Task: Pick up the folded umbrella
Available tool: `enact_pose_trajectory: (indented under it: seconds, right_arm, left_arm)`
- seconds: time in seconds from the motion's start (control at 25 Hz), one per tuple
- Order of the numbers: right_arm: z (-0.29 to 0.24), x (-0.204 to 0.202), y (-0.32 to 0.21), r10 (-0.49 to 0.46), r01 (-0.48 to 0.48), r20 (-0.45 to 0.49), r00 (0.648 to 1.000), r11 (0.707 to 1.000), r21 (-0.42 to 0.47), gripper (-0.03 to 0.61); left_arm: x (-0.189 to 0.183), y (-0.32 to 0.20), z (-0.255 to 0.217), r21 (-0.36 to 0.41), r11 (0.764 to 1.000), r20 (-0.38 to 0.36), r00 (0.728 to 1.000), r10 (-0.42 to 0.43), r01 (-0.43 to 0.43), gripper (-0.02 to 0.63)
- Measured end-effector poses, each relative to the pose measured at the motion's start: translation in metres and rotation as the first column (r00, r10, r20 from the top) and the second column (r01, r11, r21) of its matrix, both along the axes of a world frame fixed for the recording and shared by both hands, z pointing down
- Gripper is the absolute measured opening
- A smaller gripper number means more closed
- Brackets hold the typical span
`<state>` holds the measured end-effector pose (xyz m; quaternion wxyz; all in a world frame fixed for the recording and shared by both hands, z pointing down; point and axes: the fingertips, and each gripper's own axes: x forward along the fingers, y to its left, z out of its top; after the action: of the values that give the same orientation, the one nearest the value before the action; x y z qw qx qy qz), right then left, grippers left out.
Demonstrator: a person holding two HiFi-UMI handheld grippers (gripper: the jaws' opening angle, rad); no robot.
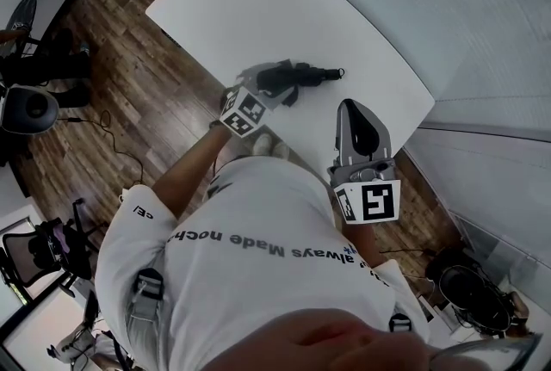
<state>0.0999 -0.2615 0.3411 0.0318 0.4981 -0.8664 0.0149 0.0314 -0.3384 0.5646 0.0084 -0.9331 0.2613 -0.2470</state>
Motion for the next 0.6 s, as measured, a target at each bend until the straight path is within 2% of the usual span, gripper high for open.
enact_pose_trajectory:
  seconds: [0.12, 0.24, 0.4, 0.6]
  right_arm:
    - [-0.001, 0.001, -0.003, -0.003, 0.003, -0.004, 1.0, 1.0, -0.002, 0.002]
    - [-0.003, 0.001, -0.005, 0.0, -0.001, -0.007, 1.0, 1.0, -0.006, 0.002]
    - [0.0, 0.006, 0.003, 0.012, -0.013, -0.006, 1.0, 1.0, -0.012, 0.002]
    - [0.006, 0.01, 0.001, 0.028, -0.028, -0.008, 1.0, 0.999, -0.026, 0.002]
  left_arm:
    - [0.001, -0.013, 0.052, -0.045, 0.998, 0.131, 0.99, 0.046, -0.04, 0.247]
    - [-0.001, -0.026, 0.089, -0.067, 0.995, 0.242, 0.967, 0.085, -0.071, 0.265]
    - [-0.002, -0.029, 0.138, -0.126, 0.986, 0.371, 0.917, 0.148, -0.108, 0.316]
    - [-0.01, -0.036, 0.195, -0.24, 0.961, 0.482, 0.843, 0.239, -0.135, 0.365]
